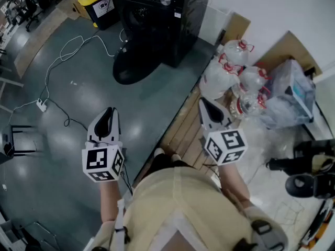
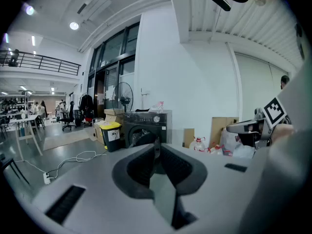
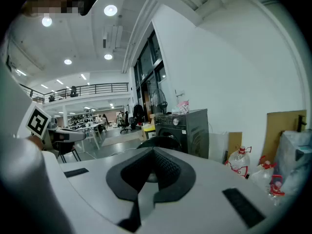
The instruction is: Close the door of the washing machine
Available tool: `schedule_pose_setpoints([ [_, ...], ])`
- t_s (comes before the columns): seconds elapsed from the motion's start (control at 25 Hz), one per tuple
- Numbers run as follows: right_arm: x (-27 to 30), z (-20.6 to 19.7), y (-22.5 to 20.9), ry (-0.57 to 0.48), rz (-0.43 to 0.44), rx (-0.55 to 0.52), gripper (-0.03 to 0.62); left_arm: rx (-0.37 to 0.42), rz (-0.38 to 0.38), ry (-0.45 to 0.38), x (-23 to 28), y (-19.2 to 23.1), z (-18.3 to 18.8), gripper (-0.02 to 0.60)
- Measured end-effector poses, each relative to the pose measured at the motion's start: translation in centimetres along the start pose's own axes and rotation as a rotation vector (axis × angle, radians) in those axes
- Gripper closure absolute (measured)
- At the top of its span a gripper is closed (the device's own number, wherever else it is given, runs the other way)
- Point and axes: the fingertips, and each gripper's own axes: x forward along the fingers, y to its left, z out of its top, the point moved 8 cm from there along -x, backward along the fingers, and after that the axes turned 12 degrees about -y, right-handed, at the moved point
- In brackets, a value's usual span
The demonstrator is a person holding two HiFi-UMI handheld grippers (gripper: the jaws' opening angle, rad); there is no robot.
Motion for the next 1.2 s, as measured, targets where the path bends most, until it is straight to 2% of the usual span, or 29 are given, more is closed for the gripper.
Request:
schedule_pose_setpoints([
  [0.52, 4.1, -0.5, 2.4, 0.004, 0.03, 0.018, 0.588, -0.042, -0.006, -0.025, 0.2, 4.6, -1.1, 0.538],
  [0.76, 6.4, -0.6, 3.6, 0.012, 0.05, 0.003, 0.588, -0.044, -0.02, -0.002, 0.4, 6.3, -2.1, 0.538],
  [1.04, 10.2, -1.1, 1.7, 0.015, 0.081, 0.027, 0.588, -0.041, 0.011, 0.013, 3.0, 6.5, -2.5, 0.538],
  [1.2, 13.2, -0.9, -0.3, 0.02, 0.143, 0.019, 0.588, -0.037, 0.041, 0.014, 6.2, 5.5, -2.2, 0.538],
])
